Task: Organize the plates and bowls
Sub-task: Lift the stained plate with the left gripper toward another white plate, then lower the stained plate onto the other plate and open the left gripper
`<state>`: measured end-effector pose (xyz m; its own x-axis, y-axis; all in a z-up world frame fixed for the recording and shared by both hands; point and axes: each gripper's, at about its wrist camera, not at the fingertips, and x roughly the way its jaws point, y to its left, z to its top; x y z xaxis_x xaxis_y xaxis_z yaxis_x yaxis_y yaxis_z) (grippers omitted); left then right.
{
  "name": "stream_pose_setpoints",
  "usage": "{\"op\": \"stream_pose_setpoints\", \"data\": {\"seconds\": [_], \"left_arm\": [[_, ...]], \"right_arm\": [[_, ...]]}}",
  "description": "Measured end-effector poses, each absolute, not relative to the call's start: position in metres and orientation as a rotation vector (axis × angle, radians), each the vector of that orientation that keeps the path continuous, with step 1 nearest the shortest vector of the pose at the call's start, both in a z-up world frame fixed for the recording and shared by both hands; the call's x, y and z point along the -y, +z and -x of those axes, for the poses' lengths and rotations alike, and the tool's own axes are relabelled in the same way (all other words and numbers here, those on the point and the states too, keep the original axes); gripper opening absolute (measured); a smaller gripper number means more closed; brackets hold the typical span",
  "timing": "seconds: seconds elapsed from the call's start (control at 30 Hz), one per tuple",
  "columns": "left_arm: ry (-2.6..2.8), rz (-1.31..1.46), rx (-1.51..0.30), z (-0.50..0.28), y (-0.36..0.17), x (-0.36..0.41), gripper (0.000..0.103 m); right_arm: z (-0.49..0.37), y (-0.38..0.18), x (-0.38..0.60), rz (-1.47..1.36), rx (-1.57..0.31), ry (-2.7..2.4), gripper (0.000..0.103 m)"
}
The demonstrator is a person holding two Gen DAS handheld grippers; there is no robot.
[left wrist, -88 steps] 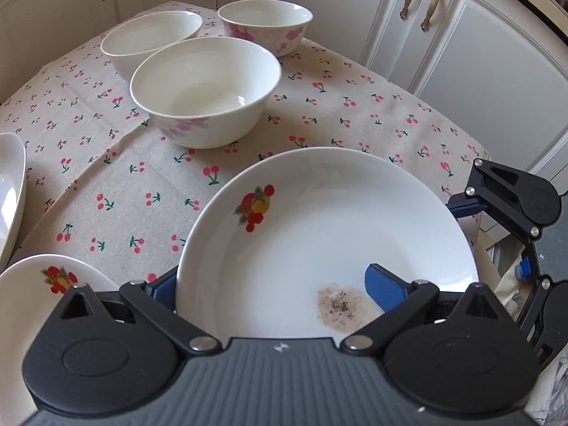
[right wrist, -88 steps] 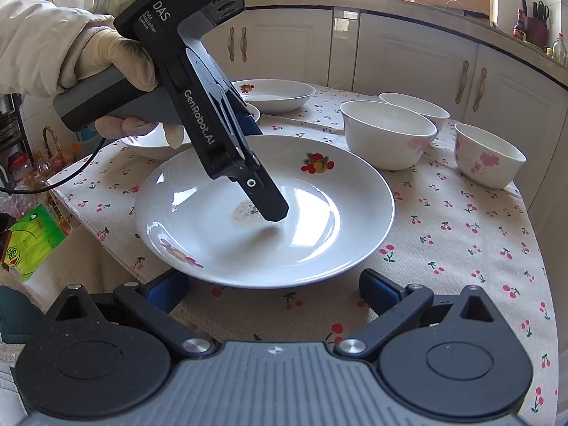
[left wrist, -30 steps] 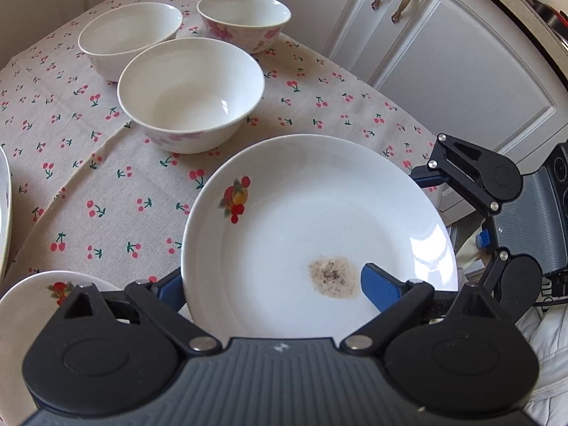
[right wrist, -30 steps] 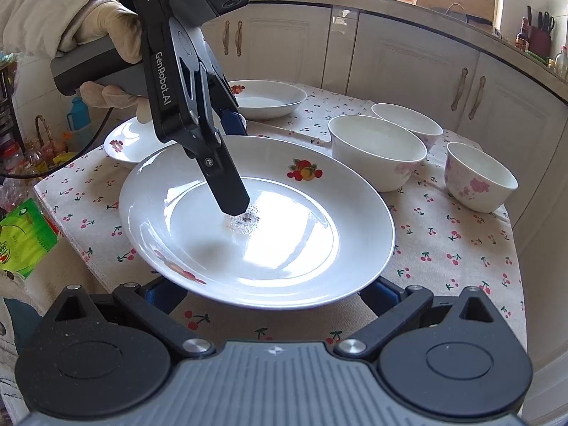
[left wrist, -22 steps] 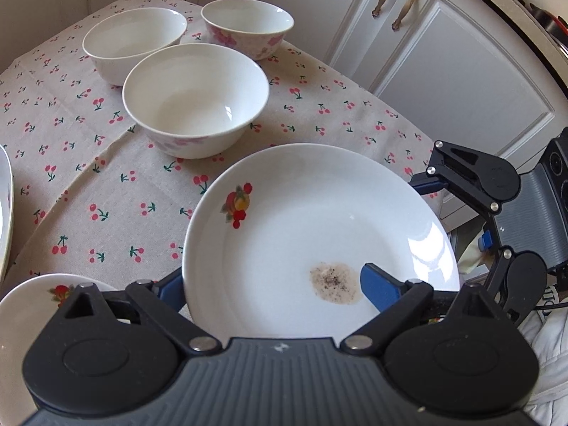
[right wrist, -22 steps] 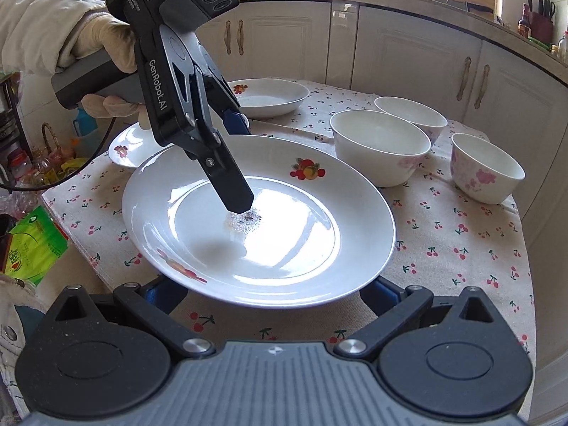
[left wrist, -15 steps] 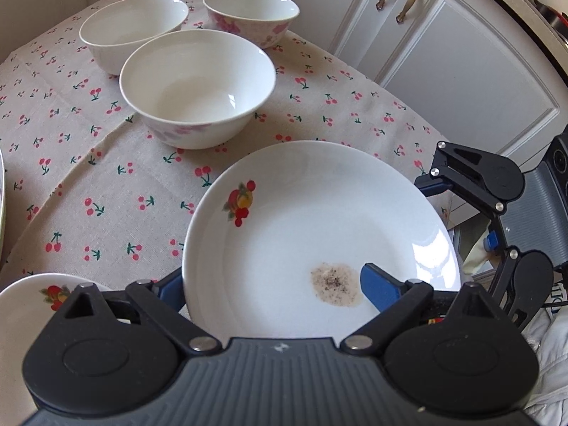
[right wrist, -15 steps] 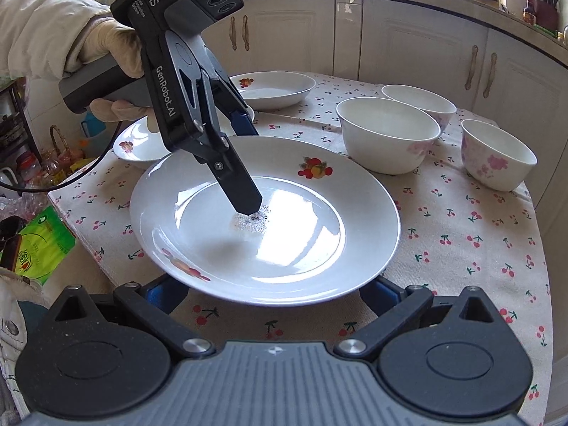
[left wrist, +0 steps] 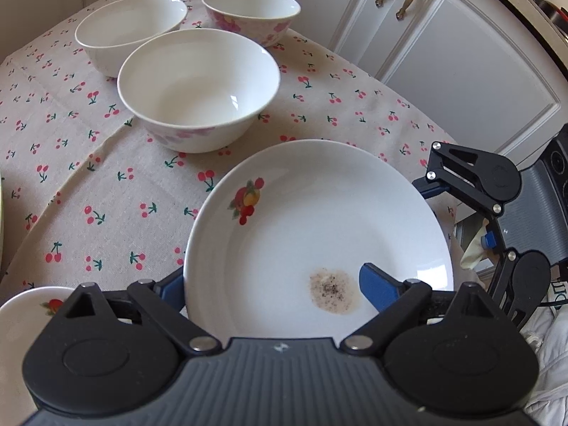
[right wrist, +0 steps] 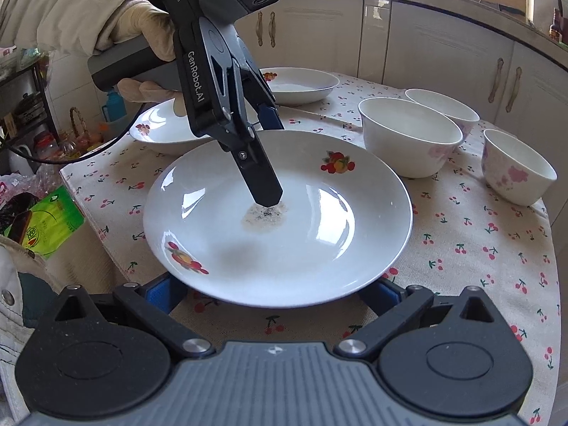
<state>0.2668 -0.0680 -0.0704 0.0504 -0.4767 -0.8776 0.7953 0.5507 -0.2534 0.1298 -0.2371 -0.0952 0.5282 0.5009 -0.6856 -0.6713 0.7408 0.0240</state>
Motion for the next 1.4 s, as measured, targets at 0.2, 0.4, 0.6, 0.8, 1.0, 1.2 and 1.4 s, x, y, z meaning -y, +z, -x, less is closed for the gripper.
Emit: {"op": "stream_pose_setpoints", "data": {"seconds": [0.2, 0.4, 0.6, 0.8, 1.0, 1.2, 1.4], "left_arm": [[-1.003, -0.331, -1.146, -0.268, -0.069, 0.066, 0.095], [-0.992, -0.308, -1.116, -0.267, -0.056, 0.058, 0.095], [-0.958, -0.277, -1.078, -0.263, -0.037, 0.038, 0.095], [-0.889, -0.238, -1.053, -0.262, -0.03, 0.002, 0.095], [-0.825, -0.191, -1.053, -0.263, -0.032, -0.036, 0.095], [-0.8, -0.157, -1.058, -0.269, -0.037, -0.062, 0.095], [-0.793, -0.13, -1.064, -0.279, -0.046, -0.075, 0.095]], "right_arm": [[-0.131, -0.093, 0.236, 0.262, -0.732, 0.698, 0.103], [-0.133, -0.08, 0.235, 0.252, -0.717, 0.708, 0.103], [-0.14, -0.065, 0.221, 0.273, -0.697, 0.751, 0.103], [-0.15, -0.058, 0.196, 0.299, -0.669, 0.82, 0.103], [-0.166, -0.062, 0.168, 0.295, -0.694, 0.885, 0.103], [-0.179, -0.066, 0.148, 0.289, -0.721, 0.917, 0.103], [-0.191, -0.067, 0.137, 0.29, -0.747, 0.925, 0.103]]}}
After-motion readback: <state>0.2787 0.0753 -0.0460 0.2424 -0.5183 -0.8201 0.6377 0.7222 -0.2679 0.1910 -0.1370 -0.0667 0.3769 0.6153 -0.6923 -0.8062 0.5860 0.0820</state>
